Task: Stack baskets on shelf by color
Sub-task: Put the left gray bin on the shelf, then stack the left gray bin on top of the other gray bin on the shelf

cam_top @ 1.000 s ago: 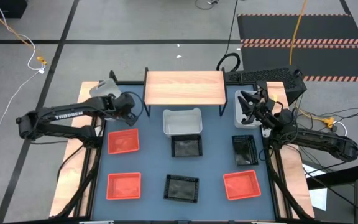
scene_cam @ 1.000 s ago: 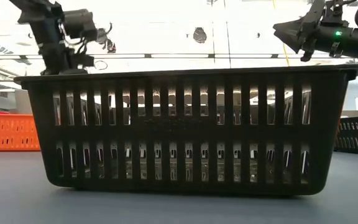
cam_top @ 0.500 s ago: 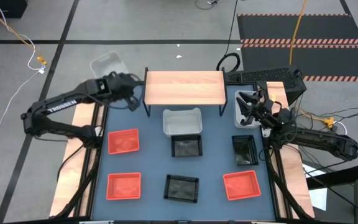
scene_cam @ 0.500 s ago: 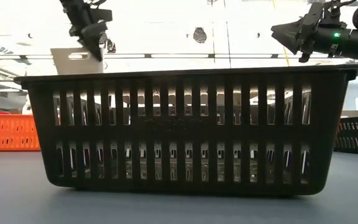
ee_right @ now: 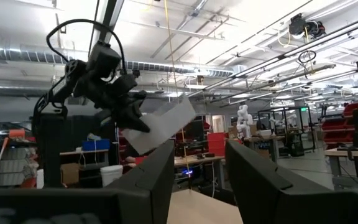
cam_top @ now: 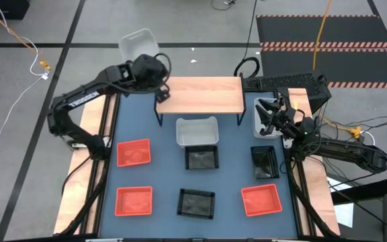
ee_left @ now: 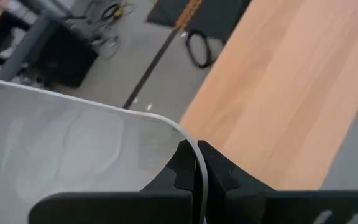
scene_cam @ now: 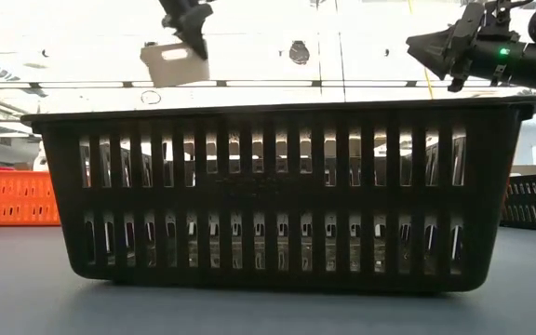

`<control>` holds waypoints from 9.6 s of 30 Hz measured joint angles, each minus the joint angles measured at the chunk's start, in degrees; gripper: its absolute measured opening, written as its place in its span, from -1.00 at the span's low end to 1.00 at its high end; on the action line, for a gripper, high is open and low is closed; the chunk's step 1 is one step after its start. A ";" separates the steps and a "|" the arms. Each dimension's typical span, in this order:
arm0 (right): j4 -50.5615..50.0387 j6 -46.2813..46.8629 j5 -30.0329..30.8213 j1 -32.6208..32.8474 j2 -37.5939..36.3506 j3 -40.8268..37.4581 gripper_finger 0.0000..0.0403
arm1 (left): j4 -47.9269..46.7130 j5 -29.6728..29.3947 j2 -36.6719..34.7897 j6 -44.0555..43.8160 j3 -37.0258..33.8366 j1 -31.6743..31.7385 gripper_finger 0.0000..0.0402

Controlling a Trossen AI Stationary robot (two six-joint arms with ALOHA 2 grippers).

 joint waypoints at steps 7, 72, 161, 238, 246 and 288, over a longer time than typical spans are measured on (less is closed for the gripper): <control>0.33 0.88 -0.05 0.00 0.01 0.41 -0.31 | 6.51 4.91 5.88 1.73 0.10 -4.44 -0.98; 0.28 6.08 -0.02 0.00 -0.04 0.52 -0.31 | -20.72 13.93 7.15 5.38 0.06 -0.56 0.06; 9.75 15.42 -5.86 17.15 0.50 0.50 -0.31 | -23.45 12.35 -2.15 4.04 0.28 -2.50 -0.33; -0.23 10.31 13.08 27.71 4.26 5.99 -0.31 | 22.43 8.84 26.85 -11.44 -12.49 -24.74 -0.94; -0.92 10.99 13.05 27.71 4.28 5.99 -0.31 | 20.51 8.89 24.09 -11.15 -12.53 -25.52 -0.96; -55.54 -14.95 -13.61 33.57 22.70 49.24 -0.31 | 13.56 17.33 3.57 27.04 -12.49 -37.28 -0.98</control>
